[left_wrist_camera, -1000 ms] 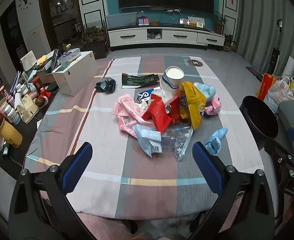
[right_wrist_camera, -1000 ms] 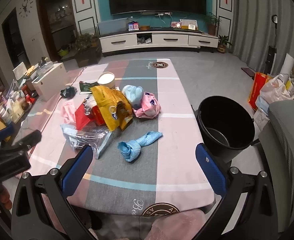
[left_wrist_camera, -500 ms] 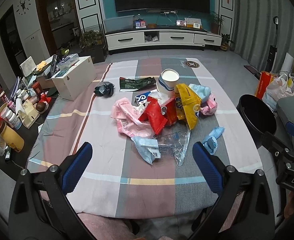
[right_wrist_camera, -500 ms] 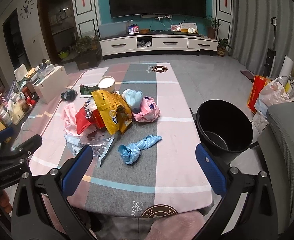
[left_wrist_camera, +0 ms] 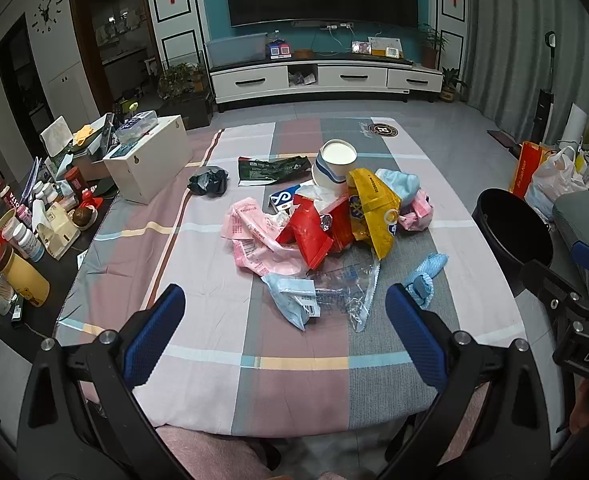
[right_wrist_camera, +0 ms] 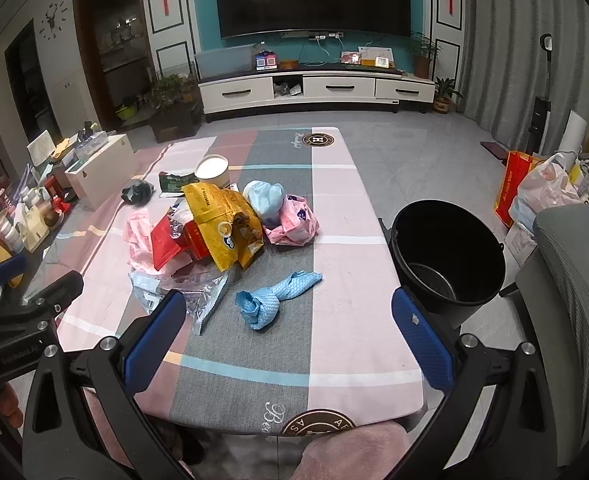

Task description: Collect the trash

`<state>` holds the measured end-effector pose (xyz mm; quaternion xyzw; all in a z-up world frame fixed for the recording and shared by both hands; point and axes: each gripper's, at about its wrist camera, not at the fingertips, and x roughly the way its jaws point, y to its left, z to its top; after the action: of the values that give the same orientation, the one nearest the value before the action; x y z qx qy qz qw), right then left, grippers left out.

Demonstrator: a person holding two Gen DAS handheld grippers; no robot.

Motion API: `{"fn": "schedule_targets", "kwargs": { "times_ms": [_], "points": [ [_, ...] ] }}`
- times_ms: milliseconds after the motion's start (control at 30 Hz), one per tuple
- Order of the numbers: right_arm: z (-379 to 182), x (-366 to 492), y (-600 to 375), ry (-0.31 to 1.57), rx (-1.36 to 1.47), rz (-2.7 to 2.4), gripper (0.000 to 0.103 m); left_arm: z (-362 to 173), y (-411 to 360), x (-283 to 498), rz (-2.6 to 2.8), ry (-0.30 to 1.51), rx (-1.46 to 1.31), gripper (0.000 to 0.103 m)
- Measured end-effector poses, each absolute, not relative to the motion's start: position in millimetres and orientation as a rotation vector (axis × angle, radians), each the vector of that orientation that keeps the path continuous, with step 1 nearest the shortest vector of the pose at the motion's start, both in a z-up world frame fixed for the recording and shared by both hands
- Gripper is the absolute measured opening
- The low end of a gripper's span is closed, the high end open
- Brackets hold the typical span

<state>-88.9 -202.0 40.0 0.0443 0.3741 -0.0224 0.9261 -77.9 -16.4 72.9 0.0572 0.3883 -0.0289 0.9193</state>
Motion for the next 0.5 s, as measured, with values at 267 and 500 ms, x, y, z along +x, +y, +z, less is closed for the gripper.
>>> {"fn": "schedule_targets", "kwargs": {
  "times_ms": [267,500],
  "points": [
    [40.5,-90.0,-204.8,0.765,0.093,-0.047,0.1,73.2,-17.5,-78.1,-0.063,0.798,0.126,0.1],
    [40.4,-89.9,-206.1,0.767,0.093,-0.049,0.1,72.5,-17.9,-78.3,-0.063,0.8,0.126,0.1]
  ]
}}
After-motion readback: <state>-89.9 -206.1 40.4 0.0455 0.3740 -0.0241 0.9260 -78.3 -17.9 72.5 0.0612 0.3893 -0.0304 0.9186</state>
